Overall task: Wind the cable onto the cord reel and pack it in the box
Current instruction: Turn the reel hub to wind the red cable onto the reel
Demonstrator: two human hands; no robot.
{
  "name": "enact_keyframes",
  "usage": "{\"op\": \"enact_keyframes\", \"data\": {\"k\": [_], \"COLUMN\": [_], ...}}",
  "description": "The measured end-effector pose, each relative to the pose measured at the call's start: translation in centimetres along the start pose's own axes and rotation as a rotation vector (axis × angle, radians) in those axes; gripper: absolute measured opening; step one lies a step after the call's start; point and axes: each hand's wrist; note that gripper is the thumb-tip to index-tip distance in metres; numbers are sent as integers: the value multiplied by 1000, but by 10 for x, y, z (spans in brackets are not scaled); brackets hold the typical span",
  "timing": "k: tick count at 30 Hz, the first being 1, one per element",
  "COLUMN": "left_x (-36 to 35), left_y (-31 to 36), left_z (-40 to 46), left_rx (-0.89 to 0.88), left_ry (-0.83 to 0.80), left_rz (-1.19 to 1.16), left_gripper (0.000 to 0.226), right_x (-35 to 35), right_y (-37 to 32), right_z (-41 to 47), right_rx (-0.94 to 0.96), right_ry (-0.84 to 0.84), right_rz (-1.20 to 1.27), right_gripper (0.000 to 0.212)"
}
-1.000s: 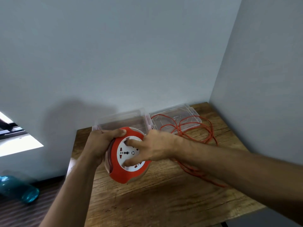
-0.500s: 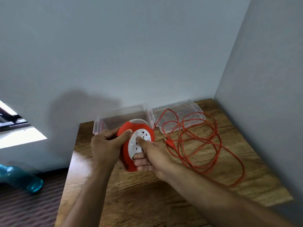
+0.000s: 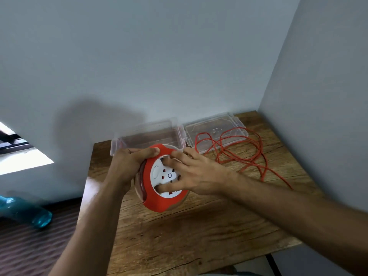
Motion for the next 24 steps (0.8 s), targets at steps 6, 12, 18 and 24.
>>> {"op": "enact_keyframes", "data": {"k": [6, 12, 18, 24], "left_x": [-11, -29, -29, -17], "left_y": [2, -2, -8, -12], "left_z": [-6, -18, -20, -11], "left_rx": [-88, -278, -282, -90], "left_ry": [128, 278, 274, 201], "left_rz": [-82, -153, -100, -143], "left_gripper": [37, 11, 21, 12], "right_x": [-2, -4, 1, -3], "right_y": [2, -37, -33, -14], "right_z": [7, 37, 35, 3], "right_rx": [-323, -1364, -1495, -619], "right_ry": [82, 369, 292, 69], "right_rz": [61, 1116, 1878, 381], "right_gripper": [62, 74, 57, 48]}}
Point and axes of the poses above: each hand's wrist, its own z-axis towards the middle knuckle, its own x-axis out of the back of the hand, y = z × x, and after that the axes turned 2 degrees about z, right-handed
